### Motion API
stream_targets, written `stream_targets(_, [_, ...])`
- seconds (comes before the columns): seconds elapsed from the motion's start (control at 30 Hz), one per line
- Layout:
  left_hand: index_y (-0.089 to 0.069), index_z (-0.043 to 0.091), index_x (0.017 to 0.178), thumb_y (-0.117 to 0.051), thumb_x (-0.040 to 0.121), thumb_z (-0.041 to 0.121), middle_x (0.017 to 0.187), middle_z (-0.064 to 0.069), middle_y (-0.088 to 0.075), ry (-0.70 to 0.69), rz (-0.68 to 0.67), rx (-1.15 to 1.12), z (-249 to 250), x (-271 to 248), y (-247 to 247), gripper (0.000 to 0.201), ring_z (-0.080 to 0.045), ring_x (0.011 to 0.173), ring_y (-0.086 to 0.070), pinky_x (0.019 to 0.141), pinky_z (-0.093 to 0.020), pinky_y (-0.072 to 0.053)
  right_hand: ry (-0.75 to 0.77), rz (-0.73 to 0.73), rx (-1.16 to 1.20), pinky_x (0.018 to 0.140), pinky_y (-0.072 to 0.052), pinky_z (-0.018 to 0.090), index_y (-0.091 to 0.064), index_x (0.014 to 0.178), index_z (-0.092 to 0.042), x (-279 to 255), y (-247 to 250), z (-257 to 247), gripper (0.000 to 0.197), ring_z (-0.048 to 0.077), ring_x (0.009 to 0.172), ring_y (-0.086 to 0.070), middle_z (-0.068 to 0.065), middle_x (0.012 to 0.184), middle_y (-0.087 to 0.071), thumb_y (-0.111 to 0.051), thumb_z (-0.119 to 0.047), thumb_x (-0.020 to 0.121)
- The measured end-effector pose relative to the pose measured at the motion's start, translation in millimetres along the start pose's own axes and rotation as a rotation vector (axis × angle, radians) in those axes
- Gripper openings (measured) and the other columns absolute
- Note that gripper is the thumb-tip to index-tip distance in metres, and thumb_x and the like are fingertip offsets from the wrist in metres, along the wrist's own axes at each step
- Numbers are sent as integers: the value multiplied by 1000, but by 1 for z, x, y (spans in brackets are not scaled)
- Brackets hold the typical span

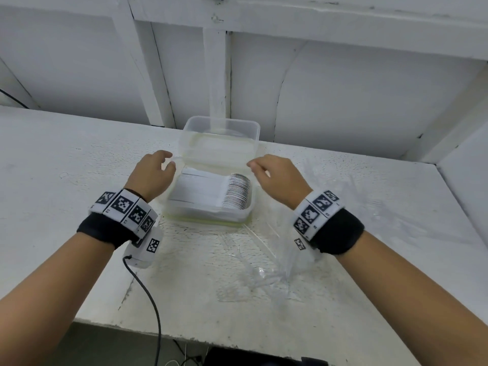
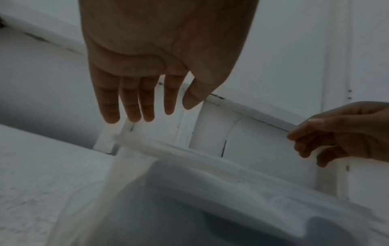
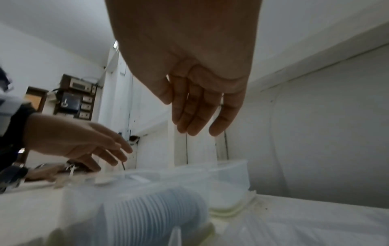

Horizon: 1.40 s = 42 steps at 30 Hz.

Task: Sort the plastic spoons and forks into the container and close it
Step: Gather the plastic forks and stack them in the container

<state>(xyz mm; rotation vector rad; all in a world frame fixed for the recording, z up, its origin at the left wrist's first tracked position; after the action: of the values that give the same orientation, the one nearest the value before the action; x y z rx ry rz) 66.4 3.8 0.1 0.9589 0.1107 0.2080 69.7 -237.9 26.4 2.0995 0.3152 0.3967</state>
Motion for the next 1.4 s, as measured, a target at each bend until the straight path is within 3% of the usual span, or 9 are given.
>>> stream_targets(0.17, [-60, 5, 114, -50, 93, 10, 108, -11, -58, -334, 148, -51, 56, -60, -6, 24, -24, 99, -53, 83, -24, -38, -111, -20, 76, 84, -44, 25, -67, 113, -10, -72, 25, 32, 30, 14, 93, -60, 4, 103, -69, -44, -22, 98])
stream_targets(0.27, [-65, 5, 99, -56, 89, 5, 87, -1, -58, -542, -60, -71, 91, -105, -44, 13, -14, 75, -53, 69, -17, -36, -191, -81, 75, 81, -40, 19, -65, 116, -13, -111, 19, 52, 30, 10, 94, -59, 0, 105, -68, -43, -24, 98])
stream_targets(0.37, [-63, 12, 104, -55, 92, 21, 99, -1, -60, -636, -405, 98, 103, -145, -100, 17, -13, 85, -54, 74, -21, -39, -221, -144, 49, 86, -46, 25, -65, 117, -15, -137, 7, 61, 30, 14, 99, -60, 2, 109, -67, -43, -25, 98])
stream_targets(0.5, [-49, 21, 123, -51, 90, 47, 122, 2, -47, -584, -670, 542, 87, -171, -145, 42, -18, 112, -46, 89, -30, -43, -204, -241, -22, 89, -40, 20, -61, 121, -18, -160, -9, 62, 31, 13, 105, -56, 0, 114, -63, -42, -27, 98])
stream_targets(0.73, [-38, 17, 128, -55, 89, 40, 123, -3, -45, -475, -705, 483, 79, -178, -148, 48, -19, 95, -52, 82, -31, -46, -220, -288, -27, 88, -38, 19, -59, 124, -20, -180, -18, 61, 32, 11, 107, -54, -2, 114, -62, -42, -29, 98])
stream_targets(0.9, [-38, 11, 117, -53, 86, 54, 109, -5, -54, -328, -675, 540, 58, -173, -136, 55, -19, 84, -50, 73, -29, -43, -198, -291, -32, 88, -43, 24, -59, 122, -21, -179, -22, 48, 31, 11, 102, -56, -3, 110, -63, -42, -29, 98])
stream_targets(1.1, [-49, 19, 93, -63, 85, 38, 89, 7, -51, -220, -724, 320, 41, -171, -127, 26, -12, 83, -48, 65, -19, -36, -111, -333, -59, 86, -45, 29, -58, 123, -20, -161, -37, 14, 32, 14, 101, -56, 0, 108, -63, -40, -30, 99])
stream_targets(1.23, [-50, 23, 72, -66, 83, 33, 72, 11, -49, -180, -652, 177, 34, -162, -109, 22, -3, 63, -45, 53, -16, -32, -80, -375, -110, 87, -46, 33, -57, 123, -20, -149, -48, -2, 33, 17, 105, -56, 0, 113, -61, -40, -32, 98])
stream_targets(1.4, [-51, 23, 73, -64, 86, 31, 71, 6, -52, -138, -626, 59, 22, -155, -90, 20, -7, 64, -48, 59, -20, -42, -88, -434, -266, 70, -43, 31, -61, 106, -15, -137, -69, -11, 40, 20, 94, -58, 2, 99, -61, -39, -46, 96])
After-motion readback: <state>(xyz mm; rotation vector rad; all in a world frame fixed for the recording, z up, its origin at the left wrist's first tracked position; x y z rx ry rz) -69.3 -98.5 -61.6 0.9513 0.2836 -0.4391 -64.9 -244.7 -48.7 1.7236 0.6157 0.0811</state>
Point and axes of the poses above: each hand's wrist, its own x-axis towards the middle knuckle, its own y-axis out of the back of the hand, z = x × y, the point moved 9 cm from there along x, towards the middle knuckle
